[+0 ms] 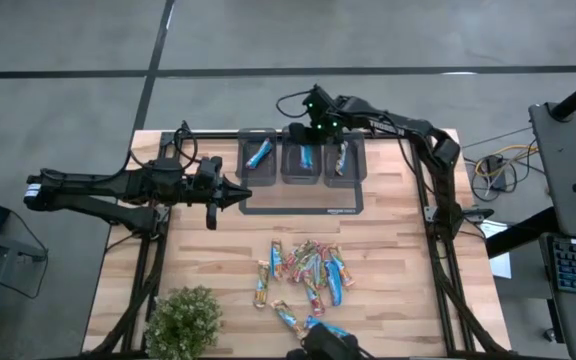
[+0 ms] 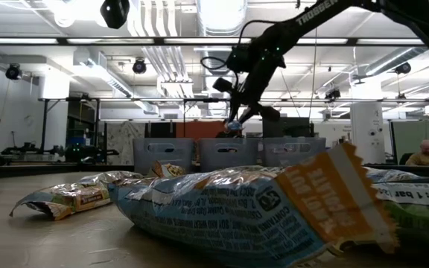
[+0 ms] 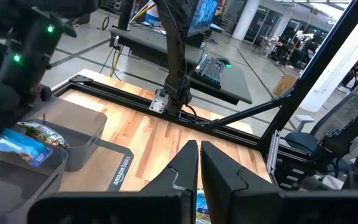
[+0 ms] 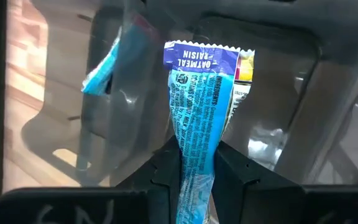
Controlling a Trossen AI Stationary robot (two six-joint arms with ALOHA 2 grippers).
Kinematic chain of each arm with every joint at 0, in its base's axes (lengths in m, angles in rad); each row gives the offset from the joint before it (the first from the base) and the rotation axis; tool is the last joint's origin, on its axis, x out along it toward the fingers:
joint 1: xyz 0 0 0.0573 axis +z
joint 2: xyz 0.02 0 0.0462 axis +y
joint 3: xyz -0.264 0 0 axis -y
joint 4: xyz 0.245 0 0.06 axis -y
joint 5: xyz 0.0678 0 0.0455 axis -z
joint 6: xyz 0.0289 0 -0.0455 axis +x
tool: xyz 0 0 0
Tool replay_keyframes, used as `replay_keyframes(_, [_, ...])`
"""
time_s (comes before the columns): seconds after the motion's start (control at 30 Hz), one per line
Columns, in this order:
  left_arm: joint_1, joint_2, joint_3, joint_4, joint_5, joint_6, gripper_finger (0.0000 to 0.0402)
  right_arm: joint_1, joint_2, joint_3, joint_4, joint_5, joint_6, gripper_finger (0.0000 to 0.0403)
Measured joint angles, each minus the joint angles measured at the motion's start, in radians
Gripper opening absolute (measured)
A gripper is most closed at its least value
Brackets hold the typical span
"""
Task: Pick and place Granola Bars by type
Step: Put the blue granola bar into the center black bin, then put the yellow granola bar into the right black bin
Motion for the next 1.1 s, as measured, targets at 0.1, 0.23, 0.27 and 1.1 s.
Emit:
replay_keyframes(0.1, [0.000,0.000,0.000,0.000,0.000,0.000,0.0003,0.000,0.012,0.000,-0.004,-0.001,0.002,0.0061])
replay_keyframes(0.23, [0.000,0.000,0.000,0.000,0.000,0.000,0.0003,0.000,0.024,0.000,-0.003,-0.001,0.008,0.0061])
replay_keyframes(0.27, [0.000,0.000,0.000,0.000,0.000,0.000,0.0003,0.000,0.026,0.000,-0.003,0.000,0.009,0.0061])
replay_keyframes(1.1, [0.000,0.000,0.000,0.000,0.000,-0.005,0.0003,0.003,0.022,-0.003,-0.004,0.012,-0.031,0.0141])
